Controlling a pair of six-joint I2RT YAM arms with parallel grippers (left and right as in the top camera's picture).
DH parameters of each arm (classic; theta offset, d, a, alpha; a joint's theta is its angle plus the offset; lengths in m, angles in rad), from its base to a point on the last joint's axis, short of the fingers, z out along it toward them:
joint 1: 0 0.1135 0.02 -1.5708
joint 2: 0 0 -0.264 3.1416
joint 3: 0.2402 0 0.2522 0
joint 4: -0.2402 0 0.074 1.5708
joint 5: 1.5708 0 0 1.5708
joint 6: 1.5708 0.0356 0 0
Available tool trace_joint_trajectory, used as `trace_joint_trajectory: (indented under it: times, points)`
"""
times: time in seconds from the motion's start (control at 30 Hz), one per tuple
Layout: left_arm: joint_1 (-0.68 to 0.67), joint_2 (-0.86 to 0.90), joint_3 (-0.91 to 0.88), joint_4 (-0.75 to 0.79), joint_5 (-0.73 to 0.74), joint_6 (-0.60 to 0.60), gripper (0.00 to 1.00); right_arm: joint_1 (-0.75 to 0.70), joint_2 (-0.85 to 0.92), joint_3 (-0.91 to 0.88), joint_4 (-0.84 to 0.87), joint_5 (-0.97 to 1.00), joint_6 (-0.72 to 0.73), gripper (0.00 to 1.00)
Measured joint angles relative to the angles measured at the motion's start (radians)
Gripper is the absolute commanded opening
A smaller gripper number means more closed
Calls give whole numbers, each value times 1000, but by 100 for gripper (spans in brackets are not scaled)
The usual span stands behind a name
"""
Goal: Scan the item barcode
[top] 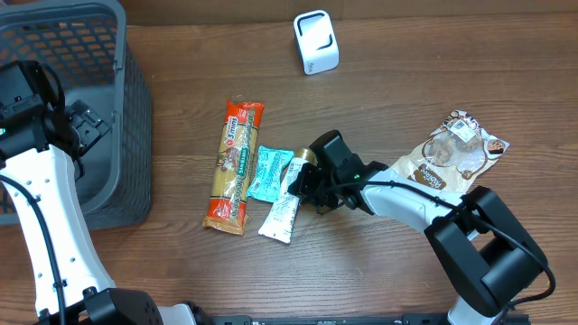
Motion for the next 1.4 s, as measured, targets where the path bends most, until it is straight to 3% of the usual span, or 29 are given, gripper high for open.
trace_joint_trajectory:
  times: [0.17, 0.37, 0.63, 0.7, 0.8, 0.87, 1.03, 1.13, 1.27, 1.4]
  points:
    - [0, 0, 0, 0, 0, 0, 100, -66, 7, 28, -92, -140, -192, 7]
    - [0, 0, 0, 0, 0, 0, 99, -248, 25, 126, -379, -324, -616, 8]
    - [0, 0, 0, 0, 0, 0, 100, -412, 25, 169, -489, -286, -925, 20]
    - [0, 0, 0, 0, 0, 0, 100, -419, 25, 169, -509, -260, -966, 21]
    - [0, 0, 0, 0, 0, 0, 100, -413, 25, 169, -544, -206, -1001, 31]
    - [0, 0, 0, 0, 0, 0, 100, -405, 25, 169, -562, -167, -1012, 50]
    - [0, 0, 0, 0, 0, 0, 100, -389, 25, 171, -602, -91, -1032, 73]
    - [0, 0, 0, 0, 0, 0, 100, -388, 25, 171, -625, -71, -1037, 80]
    - [0, 0, 0, 0, 0, 0, 100, -388, 25, 171, -652, -68, -1040, 82]
    - [0, 0, 0, 0, 0, 0, 99, -387, 25, 143, -575, -121, -1035, 81]
